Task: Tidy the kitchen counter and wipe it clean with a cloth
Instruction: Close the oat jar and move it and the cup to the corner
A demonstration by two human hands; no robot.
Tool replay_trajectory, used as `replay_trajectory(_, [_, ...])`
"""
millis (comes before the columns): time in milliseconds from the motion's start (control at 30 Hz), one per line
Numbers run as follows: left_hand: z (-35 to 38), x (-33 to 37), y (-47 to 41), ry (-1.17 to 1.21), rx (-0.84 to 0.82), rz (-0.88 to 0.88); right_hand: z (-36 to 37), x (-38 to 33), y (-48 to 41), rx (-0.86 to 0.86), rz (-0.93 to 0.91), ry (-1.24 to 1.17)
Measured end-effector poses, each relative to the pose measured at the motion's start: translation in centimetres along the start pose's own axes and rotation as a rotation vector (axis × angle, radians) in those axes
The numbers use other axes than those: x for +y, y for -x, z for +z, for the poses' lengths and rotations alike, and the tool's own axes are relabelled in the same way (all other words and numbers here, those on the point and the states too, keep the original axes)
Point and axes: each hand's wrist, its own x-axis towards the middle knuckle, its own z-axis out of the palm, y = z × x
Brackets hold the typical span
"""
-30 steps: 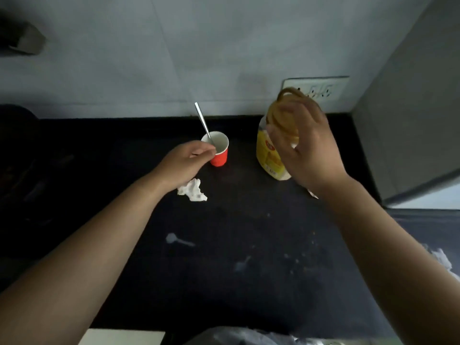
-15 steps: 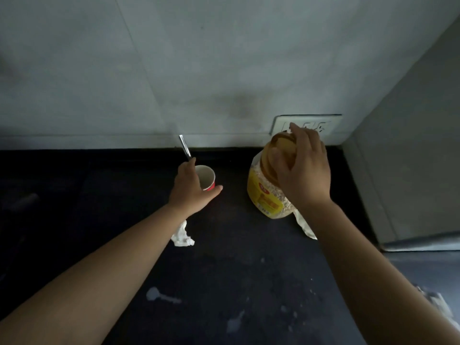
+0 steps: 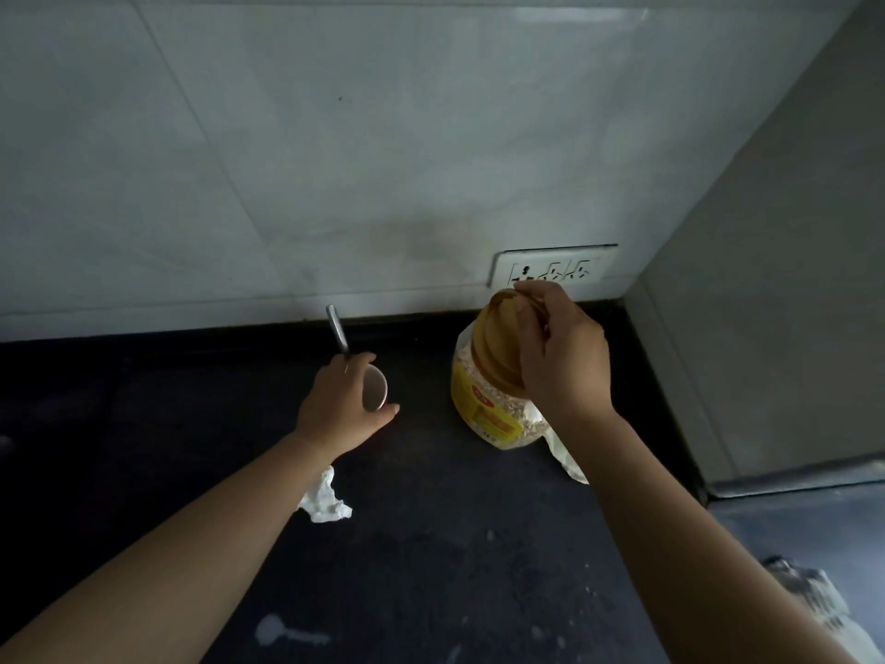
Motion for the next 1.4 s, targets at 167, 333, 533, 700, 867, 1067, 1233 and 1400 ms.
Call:
replay_trajectory(167, [-1.4, 0.2, 0.9, 0.023, 0.008, 0.021, -0.7, -0.4, 0.0, -0.036, 0.056, -0.094])
replay_trajectory(333, [-3.5, 2.1, 4.5, 0.033, 0.095, 0.089, -2.1, -0.6, 1.7, -0.1, 0.018, -0.107])
replay_trajectory(533, [-5.4, 4.3, 12.6, 0.032, 0.118, 0.08, -5.0, -2.7, 7.4, -0.046, -0.074, -0.126])
replay_trajectory(700, [-6.1, 4.5, 21.1, 0.213, 0.148, -0.036, -8.0, -5.1, 12.4, -0.111, -0.097, -0.14])
replay_trajectory(867, [-6.0, 4.2, 29.0, 0.21, 0.172, -0.053, -8.6, -7.4, 19.4, -0.24, -0.156, -0.199])
replay_trajectory(1067, [-7.0, 1.9, 37.5, 0.23, 0.289, -0.036, -9.3, -11.6, 28.7, -0.321, -0.208, -0.239])
replay_trajectory(1233, [-7.7, -2.1, 47.9, 0.191, 0.363, -0.096, -8.0, -15.3, 38.4, -0.381, -0.23, -0.241])
replay_trajectory(1400, [-7.5, -6.7, 60.6, 0.154, 0.379, -0.261, -5.9, -18.5, 48.2, -0.492, -0.223, -0.241])
